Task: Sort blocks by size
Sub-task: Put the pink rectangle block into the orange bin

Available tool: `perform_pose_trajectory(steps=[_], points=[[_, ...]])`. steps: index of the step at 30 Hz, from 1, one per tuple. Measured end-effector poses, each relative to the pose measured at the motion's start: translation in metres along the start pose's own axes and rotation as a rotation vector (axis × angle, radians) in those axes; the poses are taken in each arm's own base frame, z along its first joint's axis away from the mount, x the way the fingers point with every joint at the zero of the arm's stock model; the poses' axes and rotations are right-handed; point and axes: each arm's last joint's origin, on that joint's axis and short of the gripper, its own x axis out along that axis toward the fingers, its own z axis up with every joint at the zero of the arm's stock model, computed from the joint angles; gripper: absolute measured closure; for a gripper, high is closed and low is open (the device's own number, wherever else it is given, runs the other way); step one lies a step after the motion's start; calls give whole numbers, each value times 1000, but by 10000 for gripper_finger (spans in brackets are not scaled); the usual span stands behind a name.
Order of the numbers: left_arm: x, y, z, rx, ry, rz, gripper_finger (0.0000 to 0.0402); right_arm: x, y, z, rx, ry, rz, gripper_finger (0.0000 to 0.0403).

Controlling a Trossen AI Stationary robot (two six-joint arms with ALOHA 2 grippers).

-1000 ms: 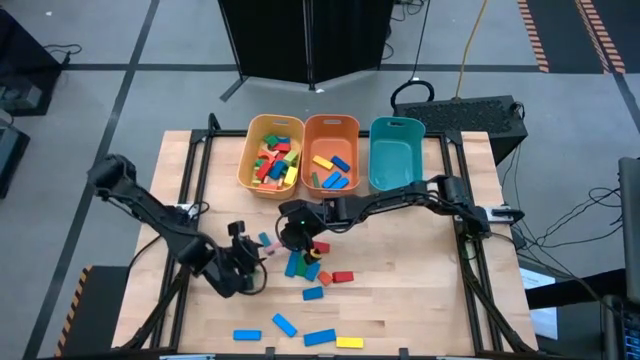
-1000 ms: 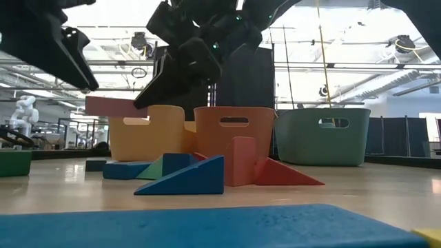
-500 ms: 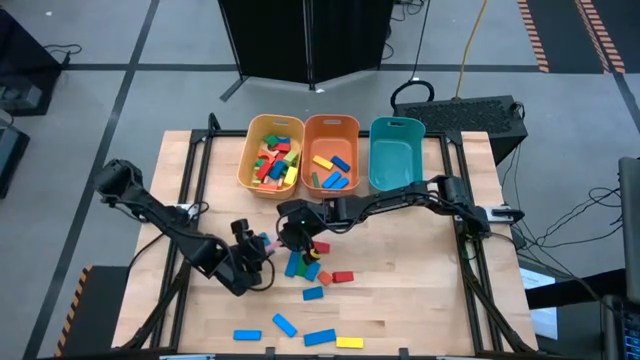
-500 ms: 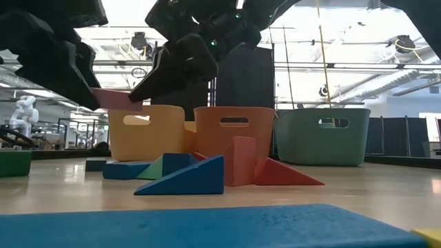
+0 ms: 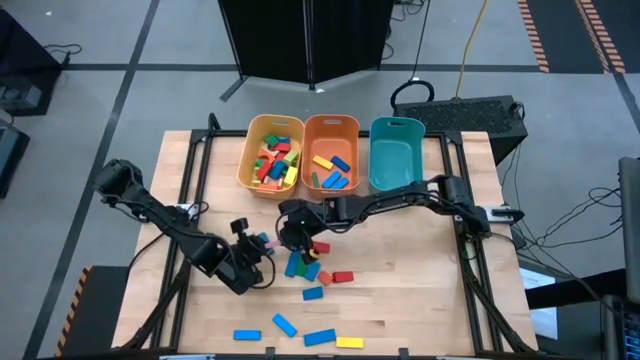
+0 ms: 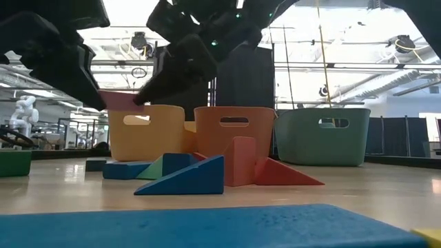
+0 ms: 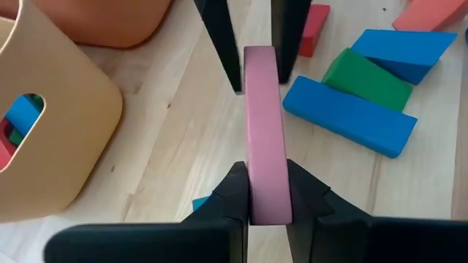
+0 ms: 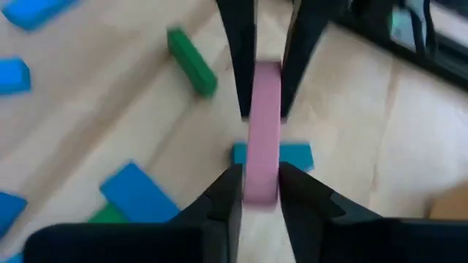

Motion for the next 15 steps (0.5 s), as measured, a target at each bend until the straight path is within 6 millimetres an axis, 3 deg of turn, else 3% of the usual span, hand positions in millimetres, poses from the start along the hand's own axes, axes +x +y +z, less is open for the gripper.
perform_pose_trajectory(steps=[5, 9, 15], points=[[1, 1, 1, -10, -12, 17, 360, -26, 4, 0, 87, 189, -79, 276], [6, 7, 5, -26, -6, 41, 360, -50, 15, 3, 152, 310, -96, 263], [18, 22, 16, -50, 6, 94, 360, -54, 37, -15, 190, 376, -66, 272]])
